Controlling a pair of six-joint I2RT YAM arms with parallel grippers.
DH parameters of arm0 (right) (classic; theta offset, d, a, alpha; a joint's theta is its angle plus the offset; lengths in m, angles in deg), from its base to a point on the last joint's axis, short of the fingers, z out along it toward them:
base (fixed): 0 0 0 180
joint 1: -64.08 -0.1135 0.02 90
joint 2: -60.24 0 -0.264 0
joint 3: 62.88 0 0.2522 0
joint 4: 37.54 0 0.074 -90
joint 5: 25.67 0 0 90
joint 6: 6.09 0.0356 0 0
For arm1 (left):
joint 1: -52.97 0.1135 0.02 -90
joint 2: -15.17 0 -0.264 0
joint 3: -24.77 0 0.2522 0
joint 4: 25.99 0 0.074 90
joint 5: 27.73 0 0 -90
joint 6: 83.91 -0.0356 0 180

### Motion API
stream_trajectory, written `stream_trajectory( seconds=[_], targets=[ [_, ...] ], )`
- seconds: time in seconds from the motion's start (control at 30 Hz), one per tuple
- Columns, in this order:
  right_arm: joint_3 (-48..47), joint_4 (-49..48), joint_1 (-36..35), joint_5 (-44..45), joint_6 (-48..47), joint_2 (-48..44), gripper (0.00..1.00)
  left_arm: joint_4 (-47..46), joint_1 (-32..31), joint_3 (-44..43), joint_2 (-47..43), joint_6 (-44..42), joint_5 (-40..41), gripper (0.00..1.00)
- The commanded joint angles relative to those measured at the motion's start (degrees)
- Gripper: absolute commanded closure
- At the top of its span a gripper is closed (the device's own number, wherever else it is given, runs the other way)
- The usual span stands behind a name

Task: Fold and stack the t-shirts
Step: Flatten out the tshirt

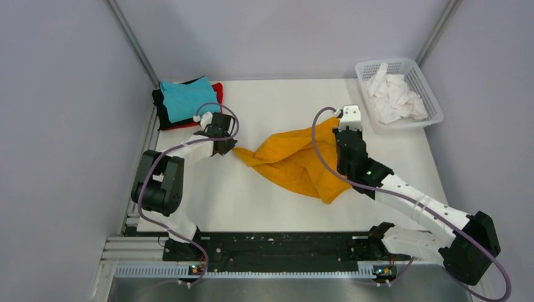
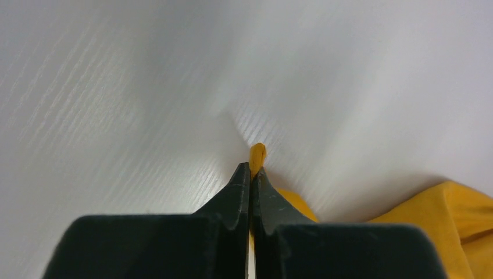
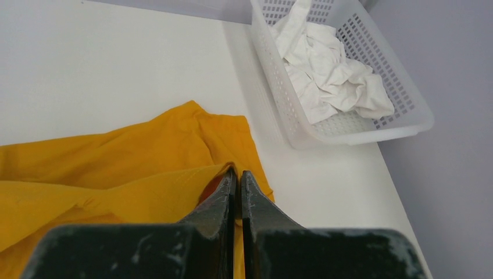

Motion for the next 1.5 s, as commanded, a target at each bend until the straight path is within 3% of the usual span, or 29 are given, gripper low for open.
stream_trajectory(
  seconds=[0.0,0.3,0.43,0.6,0.93,1.13,1.3,1.47],
  targets=[
    [-0.6,-3.5,0.2,-0.3,-1.7,-2.7,1.0,-2.3,0.3,0.5,-5.9,-1.0,-1.1,1.0],
    [-12.9,1.2,0.2,-0.6,-7.5,-8.7,1.0,3.6,0.0,-1.6,-33.6,-4.7,1.6,1.0],
    [-18.6,4.9,0.2,-14.7,-8.0,-15.3,1.0,3.2,-0.5,-4.3,-46.6,-7.5,1.4,1.0],
    [-28.9,10.0,0.2,-31.3,-6.2,-20.0,1.0,3.7,-0.6,-11.8,-56.3,-12.1,-4.2,1.0],
    [-57.0,26.3,0.2,-56.0,-0.4,-14.9,1.0,10.2,-0.5,-33.0,-58.2,-16.9,-11.0,1.0],
    [-65.0,28.7,0.2,-62.1,1.3,-13.2,1.0,11.2,-0.5,-37.4,-59.8,-17.8,-11.7,1.0],
    [-66.4,28.9,0.2,-60.4,0.8,-12.0,1.0,10.5,-0.4,-36.6,-59.9,-17.5,-12.7,1.0],
    [-59.2,25.5,0.2,-49.6,-2.5,-11.1,1.0,10.1,-0.3,-31.0,-56.7,-18.9,-6.1,1.0]
  ],
)
